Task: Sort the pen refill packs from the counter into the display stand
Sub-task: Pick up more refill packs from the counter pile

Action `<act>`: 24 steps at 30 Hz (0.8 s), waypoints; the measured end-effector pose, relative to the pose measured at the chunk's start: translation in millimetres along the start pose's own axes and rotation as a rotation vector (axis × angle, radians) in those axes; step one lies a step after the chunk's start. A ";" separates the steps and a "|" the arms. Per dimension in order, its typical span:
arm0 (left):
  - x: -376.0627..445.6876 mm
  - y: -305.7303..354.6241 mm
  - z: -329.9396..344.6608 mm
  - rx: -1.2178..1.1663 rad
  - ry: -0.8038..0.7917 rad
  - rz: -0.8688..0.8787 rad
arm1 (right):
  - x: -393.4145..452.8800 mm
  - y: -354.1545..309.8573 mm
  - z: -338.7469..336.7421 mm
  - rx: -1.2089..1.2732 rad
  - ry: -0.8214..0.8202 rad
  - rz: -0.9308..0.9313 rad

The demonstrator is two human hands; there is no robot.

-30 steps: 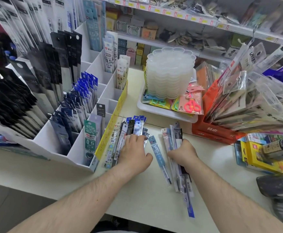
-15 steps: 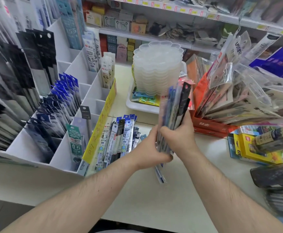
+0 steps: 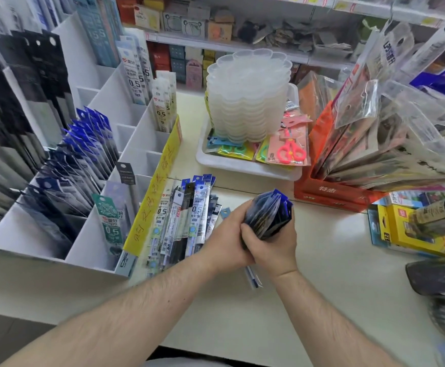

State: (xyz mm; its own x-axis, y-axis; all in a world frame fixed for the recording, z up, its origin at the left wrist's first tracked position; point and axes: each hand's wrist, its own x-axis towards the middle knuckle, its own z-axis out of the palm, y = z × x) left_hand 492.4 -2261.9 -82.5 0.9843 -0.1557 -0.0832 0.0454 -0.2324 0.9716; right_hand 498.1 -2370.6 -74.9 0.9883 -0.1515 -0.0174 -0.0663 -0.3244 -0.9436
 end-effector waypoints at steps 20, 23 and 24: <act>-18.3 67.1 -78.1 -0.238 0.169 -0.008 | 6.4 -133.0 26.7 0.169 -0.341 0.112; -25.0 76.8 -88.6 -0.279 0.177 -0.055 | -3.2 -154.5 36.7 0.178 -0.439 0.157; -26.7 78.9 -91.6 -0.280 0.204 -0.071 | -5.3 -159.0 39.8 0.138 -0.453 0.132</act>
State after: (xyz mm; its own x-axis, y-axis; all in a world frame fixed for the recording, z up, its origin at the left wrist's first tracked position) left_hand 485.3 -2188.1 16.8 0.9896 0.0525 -0.1343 0.1322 0.0412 0.9904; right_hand 508.8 -2281.0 62.1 0.9350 0.2485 -0.2531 -0.2066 -0.1987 -0.9580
